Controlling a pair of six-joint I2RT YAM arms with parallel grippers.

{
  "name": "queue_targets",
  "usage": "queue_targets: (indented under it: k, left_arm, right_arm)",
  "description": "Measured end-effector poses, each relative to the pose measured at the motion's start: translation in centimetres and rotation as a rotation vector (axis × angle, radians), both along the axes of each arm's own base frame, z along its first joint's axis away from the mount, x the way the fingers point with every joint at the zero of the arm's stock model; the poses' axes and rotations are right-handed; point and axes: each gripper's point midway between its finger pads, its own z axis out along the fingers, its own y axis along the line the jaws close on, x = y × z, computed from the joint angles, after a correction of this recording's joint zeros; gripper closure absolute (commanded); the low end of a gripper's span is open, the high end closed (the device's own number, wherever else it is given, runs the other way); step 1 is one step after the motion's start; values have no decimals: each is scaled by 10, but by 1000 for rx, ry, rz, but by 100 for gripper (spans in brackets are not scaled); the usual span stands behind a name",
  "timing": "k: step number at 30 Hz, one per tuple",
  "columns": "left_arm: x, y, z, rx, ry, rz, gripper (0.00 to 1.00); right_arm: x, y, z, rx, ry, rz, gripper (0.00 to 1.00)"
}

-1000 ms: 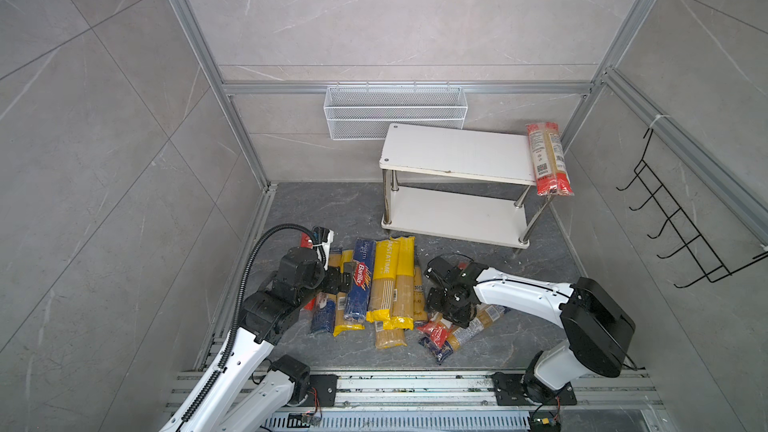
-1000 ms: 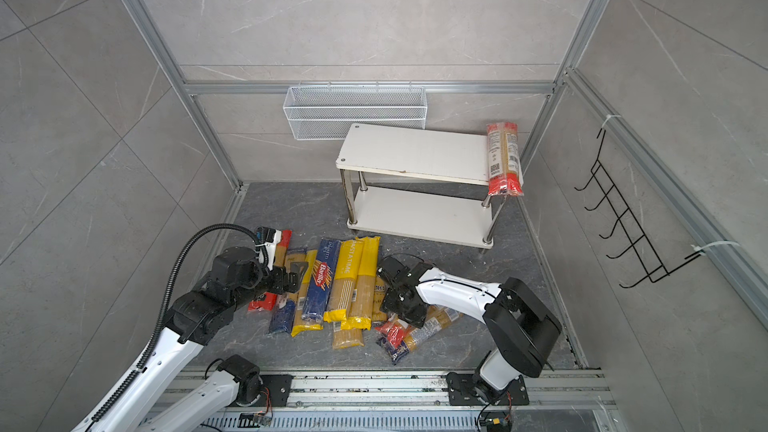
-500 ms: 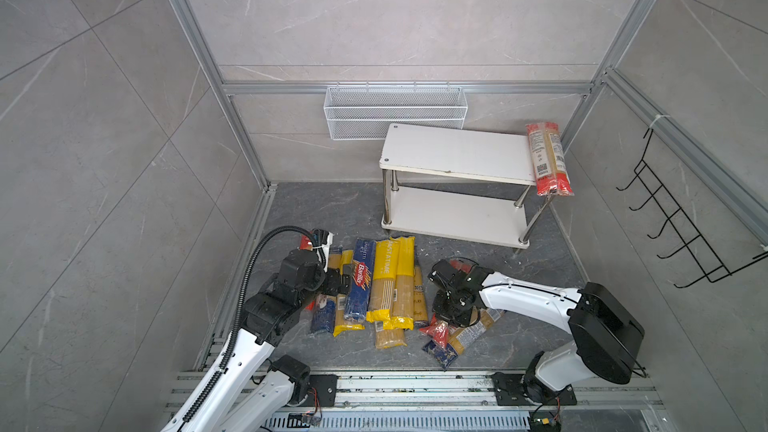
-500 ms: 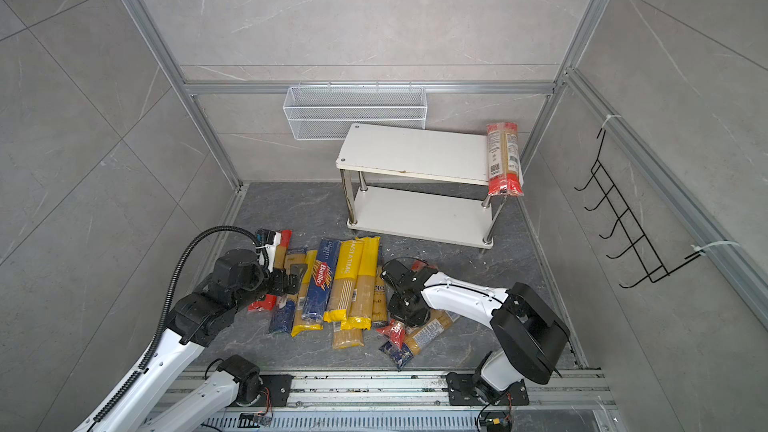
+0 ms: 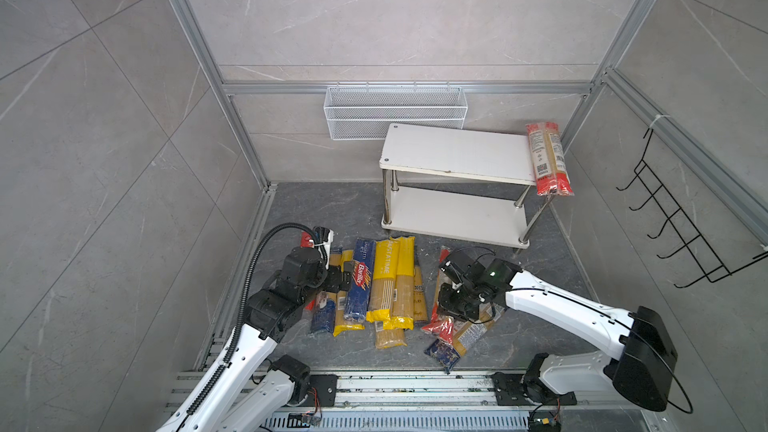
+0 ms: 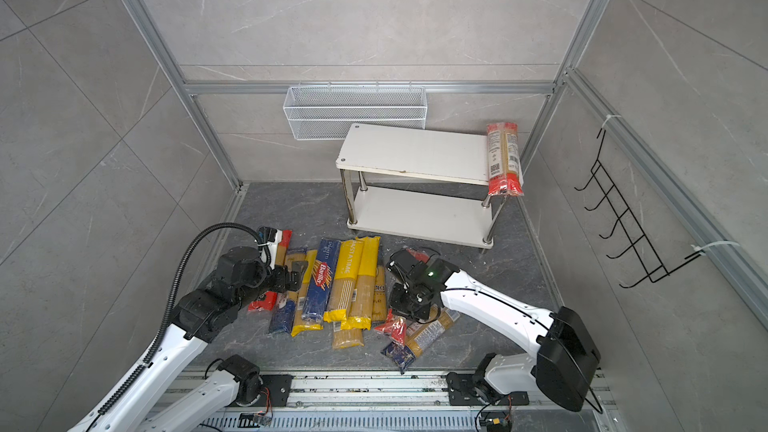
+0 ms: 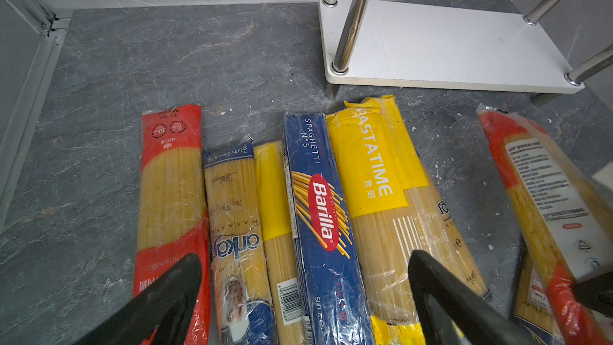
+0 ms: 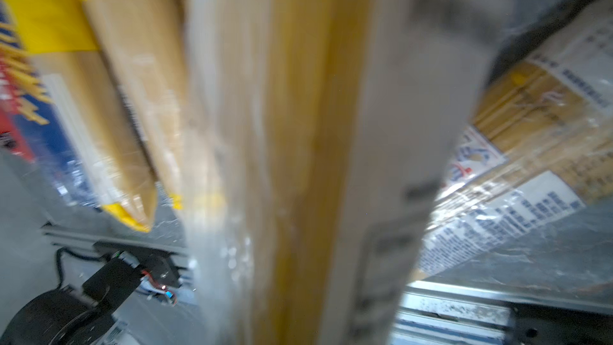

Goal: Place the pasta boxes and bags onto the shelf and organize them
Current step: 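Grasp the second red-and-white spaghetti bag with the right gripper and lift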

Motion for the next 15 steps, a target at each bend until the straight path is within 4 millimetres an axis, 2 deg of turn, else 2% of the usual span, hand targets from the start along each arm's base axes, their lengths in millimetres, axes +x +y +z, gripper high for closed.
queue_targets:
  k: [7, 10, 15]
  left_arm:
    - [5, -3, -5, 12, 15, -2, 0]
    - [9, -4, -2, 12, 10, -4, 0]
    - [15, -8, 4, 11, 6, -4, 0]
  right_arm:
    - [2, 21, 48, 119, -58, 105, 100]
    - [0, 23, 70, 136, -84, 157, 100]
    - [-2, 23, 117, 185, -185, 246, 100]
